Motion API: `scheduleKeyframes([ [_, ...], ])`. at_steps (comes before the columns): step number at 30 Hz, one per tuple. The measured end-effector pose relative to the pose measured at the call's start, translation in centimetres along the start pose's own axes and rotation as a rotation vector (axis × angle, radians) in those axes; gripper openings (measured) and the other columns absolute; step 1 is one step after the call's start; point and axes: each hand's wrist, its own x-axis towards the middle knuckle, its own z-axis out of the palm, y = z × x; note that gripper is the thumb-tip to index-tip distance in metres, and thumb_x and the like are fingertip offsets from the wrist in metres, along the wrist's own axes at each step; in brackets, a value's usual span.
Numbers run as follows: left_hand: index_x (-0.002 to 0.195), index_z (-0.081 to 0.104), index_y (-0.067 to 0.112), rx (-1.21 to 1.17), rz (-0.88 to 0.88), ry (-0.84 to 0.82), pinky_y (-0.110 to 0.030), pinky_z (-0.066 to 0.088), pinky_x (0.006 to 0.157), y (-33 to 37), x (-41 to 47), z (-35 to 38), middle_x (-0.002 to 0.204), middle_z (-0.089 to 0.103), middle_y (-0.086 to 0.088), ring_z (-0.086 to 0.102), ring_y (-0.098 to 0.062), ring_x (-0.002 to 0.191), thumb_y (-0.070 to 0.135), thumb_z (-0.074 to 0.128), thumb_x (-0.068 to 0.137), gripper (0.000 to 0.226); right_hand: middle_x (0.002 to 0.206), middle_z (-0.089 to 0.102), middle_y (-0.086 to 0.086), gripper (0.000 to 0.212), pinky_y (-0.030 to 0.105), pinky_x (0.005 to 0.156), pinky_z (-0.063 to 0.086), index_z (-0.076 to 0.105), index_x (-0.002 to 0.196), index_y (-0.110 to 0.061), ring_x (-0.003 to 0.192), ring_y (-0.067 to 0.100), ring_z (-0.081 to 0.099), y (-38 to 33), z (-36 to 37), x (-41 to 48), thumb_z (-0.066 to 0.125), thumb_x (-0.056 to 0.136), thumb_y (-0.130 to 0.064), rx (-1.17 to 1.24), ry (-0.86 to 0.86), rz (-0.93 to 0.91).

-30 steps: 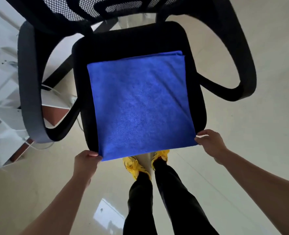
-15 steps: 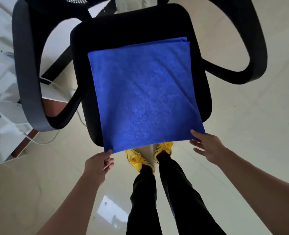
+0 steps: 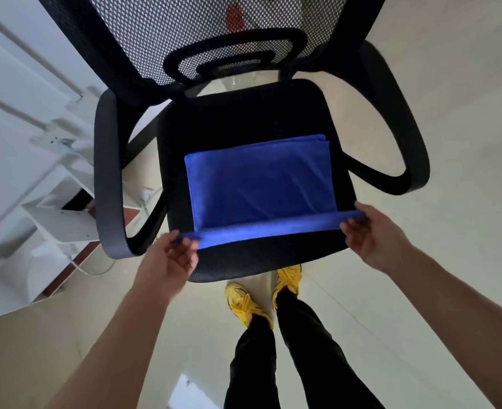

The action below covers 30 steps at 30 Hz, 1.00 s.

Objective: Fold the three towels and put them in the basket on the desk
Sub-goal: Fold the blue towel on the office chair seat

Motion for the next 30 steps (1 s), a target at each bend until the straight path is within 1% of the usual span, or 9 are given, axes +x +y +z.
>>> scheduleKeyframes([
  [4,0.074,0.054,0.011,-0.066,0.023,-0.033,-0.016,0.048,0.048,3.7,2.7,4.9,0.056,0.065,0.0,0.067,-0.013,0.053,0.016,0.051,0.093,0.02,0.066,0.07,-0.001,0.032,0.017,0.049,0.051,0.051,0.068,-0.017,0.064,0.012,0.073,-3.6,4.0,3.0,0.065,0.091,-0.035,0.063,-0.086,-0.005],
  [8,0.077,0.056,0.01,-0.095,0.04,0.004,-0.018,0.05,0.051,6.1,5.4,8.6,0.058,0.068,0.0,0.07,-0.013,0.056,0.016,0.051,0.093,0.017,0.071,0.072,-0.003,0.033,0.017,0.052,0.051,0.053,0.07,-0.018,0.07,0.011,0.074,-5.9,6.9,5.9,0.062,0.092,-0.04,0.046,-0.107,-0.008],
  [14,0.081,0.052,0.011,-0.062,0.079,0.064,-0.019,0.052,0.05,7.7,10.0,12.3,0.056,0.069,-0.001,0.071,-0.014,0.055,0.018,0.051,0.095,0.016,0.085,0.073,0.0,0.028,0.02,0.059,0.055,0.059,0.085,-0.014,0.076,0.013,0.075,-8.2,10.1,10.4,0.06,0.093,-0.04,0.0,-0.09,0.018],
  [17,0.085,0.056,0.009,-0.042,0.109,0.058,-0.024,0.056,0.056,8.1,11.6,13.1,0.071,0.072,-0.005,0.073,-0.018,0.063,0.02,0.054,0.095,0.015,0.099,0.074,0.002,0.029,0.026,0.072,0.056,0.062,0.101,-0.014,0.087,0.015,0.074,-9.2,11.0,11.8,0.06,0.093,-0.042,-0.052,-0.105,0.009],
  [20,0.089,0.057,0.013,0.137,0.18,0.089,-0.028,0.057,0.071,7.8,12.2,13.5,0.091,0.066,-0.004,0.068,-0.018,0.08,0.025,0.056,0.094,0.013,0.108,0.072,0.001,0.027,0.031,0.078,0.056,0.064,0.108,-0.019,0.094,0.014,0.072,-9.7,12.0,11.9,0.061,0.092,-0.04,-0.159,-0.089,-0.077],
  [22,0.089,0.059,0.016,0.335,0.273,0.133,-0.027,0.054,0.066,7.1,12.4,14.2,0.086,0.065,-0.001,0.066,-0.014,0.074,0.025,0.056,0.092,0.01,0.103,0.071,-0.002,0.016,0.028,0.077,0.056,0.065,0.105,-0.021,0.088,0.01,0.071,-9.3,13.5,11.2,0.062,0.093,-0.031,-0.346,-0.003,-0.254],
  [24,0.088,0.063,0.017,0.491,0.334,0.099,-0.026,0.052,0.061,5.9,12.4,15.4,0.082,0.069,0.0,0.069,-0.014,0.071,0.022,0.058,0.091,0.007,0.098,0.07,-0.003,0.011,0.025,0.072,0.055,0.064,0.104,-0.022,0.082,0.007,0.07,-7.7,15.7,10.7,0.058,0.095,-0.023,-0.47,-0.054,-0.367],
  [27,0.085,0.064,0.018,0.632,0.261,-0.029,-0.029,0.052,0.067,4.7,12.8,16.6,0.084,0.071,0.0,0.07,-0.018,0.082,0.02,0.057,0.091,0.01,0.105,0.072,0.001,0.013,0.03,0.077,0.055,0.061,0.108,-0.021,0.089,0.012,0.071,-5.8,18.4,10.9,0.05,0.1,-0.02,-0.539,-0.236,-0.171],
  [30,0.086,0.063,0.016,0.582,0.236,0.005,-0.031,0.053,0.071,5.2,13.2,16.3,0.086,0.071,-0.002,0.07,-0.018,0.084,0.017,0.054,0.094,0.012,0.112,0.07,0.006,0.019,0.034,0.078,0.057,0.058,0.104,-0.014,0.096,0.018,0.07,-7.5,18.0,12.4,0.039,0.103,-0.016,-0.387,-0.211,-0.075],
])
